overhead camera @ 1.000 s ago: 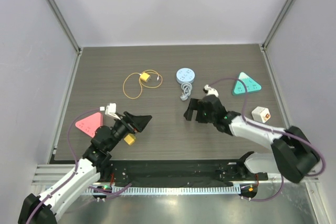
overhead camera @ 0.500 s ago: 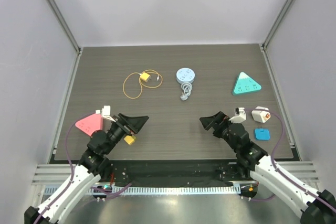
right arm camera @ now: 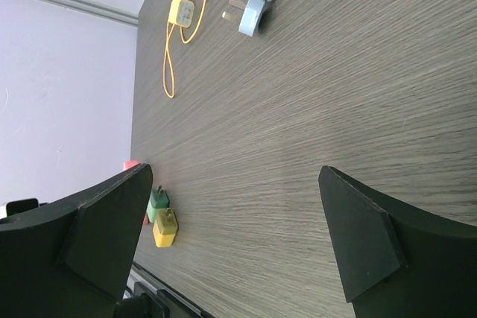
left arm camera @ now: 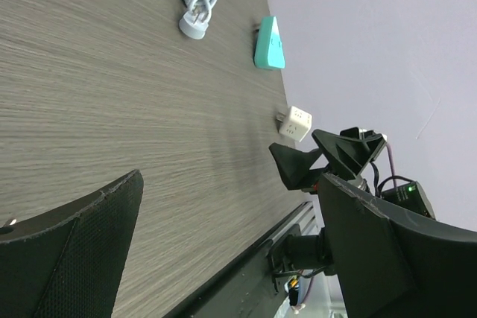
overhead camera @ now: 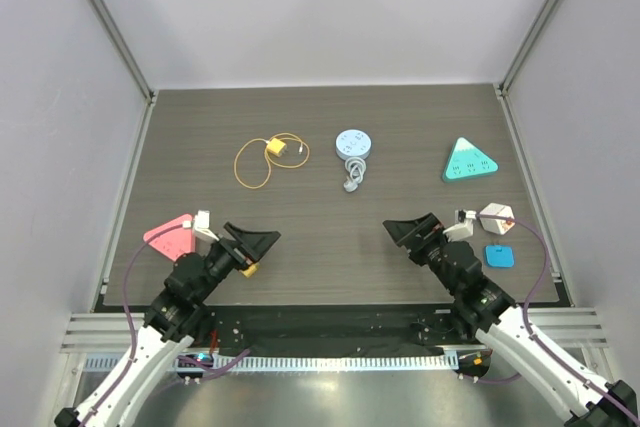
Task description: Pull the plug off the socket
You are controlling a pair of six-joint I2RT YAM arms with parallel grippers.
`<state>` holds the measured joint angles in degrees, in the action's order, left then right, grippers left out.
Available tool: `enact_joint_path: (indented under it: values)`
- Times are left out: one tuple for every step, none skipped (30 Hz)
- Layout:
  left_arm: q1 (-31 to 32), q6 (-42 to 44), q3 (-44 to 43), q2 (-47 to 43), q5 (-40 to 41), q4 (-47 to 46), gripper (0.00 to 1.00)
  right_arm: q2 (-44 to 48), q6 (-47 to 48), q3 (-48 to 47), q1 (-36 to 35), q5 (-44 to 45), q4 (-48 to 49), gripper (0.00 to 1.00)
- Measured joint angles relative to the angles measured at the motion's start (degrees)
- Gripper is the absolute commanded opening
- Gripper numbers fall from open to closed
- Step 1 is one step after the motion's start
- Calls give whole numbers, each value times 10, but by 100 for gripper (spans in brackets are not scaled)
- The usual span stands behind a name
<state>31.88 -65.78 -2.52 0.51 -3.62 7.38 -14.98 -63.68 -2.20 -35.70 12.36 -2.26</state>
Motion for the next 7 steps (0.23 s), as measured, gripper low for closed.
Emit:
enact_joint_path:
  values:
    - [0,-1,0,0,0,6,100,0,1,0,0,0,-2,100]
    - [0,-1,0,0,1,7,100,0,2,0,0,0,-4,100]
    - [0,-1,0,0,2,7,100,0,3,0,0,0,-5,100]
    - [0,-1,0,0,2,7,100,0,5,0,0,-1,-5,100]
    - [0,-1,0,0,2,8,100,0,7,0,0,-3,-6,100]
    - [0,-2,0,0,3,8,100,0,9,0,0,-5,-7,99]
    - [0,-2,0,0,3,8,100,2,11,0,0,-7,-7,100]
